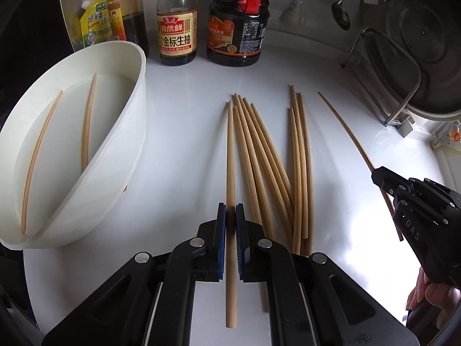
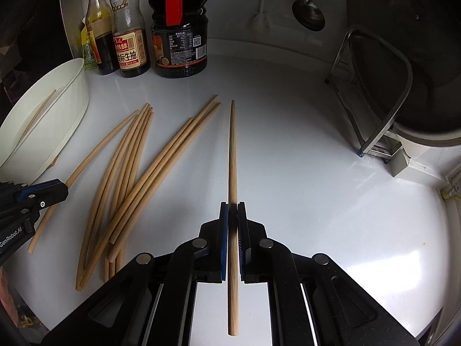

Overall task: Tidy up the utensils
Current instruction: 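Lift both held chopsticks and carry them over the white basin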

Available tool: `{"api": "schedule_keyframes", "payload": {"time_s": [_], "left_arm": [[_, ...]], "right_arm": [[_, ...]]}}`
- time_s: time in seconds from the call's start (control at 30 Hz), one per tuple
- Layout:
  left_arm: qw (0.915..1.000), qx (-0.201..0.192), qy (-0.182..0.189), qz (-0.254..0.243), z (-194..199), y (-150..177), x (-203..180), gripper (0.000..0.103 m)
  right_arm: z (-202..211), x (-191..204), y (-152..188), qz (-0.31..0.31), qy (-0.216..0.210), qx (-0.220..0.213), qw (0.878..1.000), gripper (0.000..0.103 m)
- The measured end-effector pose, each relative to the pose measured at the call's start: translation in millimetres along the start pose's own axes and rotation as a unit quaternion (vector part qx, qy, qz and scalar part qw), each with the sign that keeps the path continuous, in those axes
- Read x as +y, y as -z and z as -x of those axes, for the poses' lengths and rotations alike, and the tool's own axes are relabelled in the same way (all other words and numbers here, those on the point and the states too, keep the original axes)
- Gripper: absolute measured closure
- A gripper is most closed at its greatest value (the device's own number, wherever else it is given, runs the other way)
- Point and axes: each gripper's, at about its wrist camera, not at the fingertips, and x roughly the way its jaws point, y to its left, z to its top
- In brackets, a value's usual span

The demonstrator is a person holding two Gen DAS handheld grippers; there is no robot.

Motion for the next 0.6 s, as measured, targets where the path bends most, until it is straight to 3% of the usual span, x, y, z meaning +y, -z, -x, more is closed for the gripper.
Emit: {"api": "schedule_keyframes", "payload": {"time_s": [0.37,0.6], "left_arm": [[0.9992,-0.021,0.033,-0.003,37,-16,1,0.096],[0.9976,-0.055,0.041,0.000,75,-28,13,0.096]], "right_arm": [[38,6,-10,-0.018,-0.020,-0.021,0.999,0.097],[64,25,-22,-0.017,-0.040,-0.044,0.998,0.097]]}}
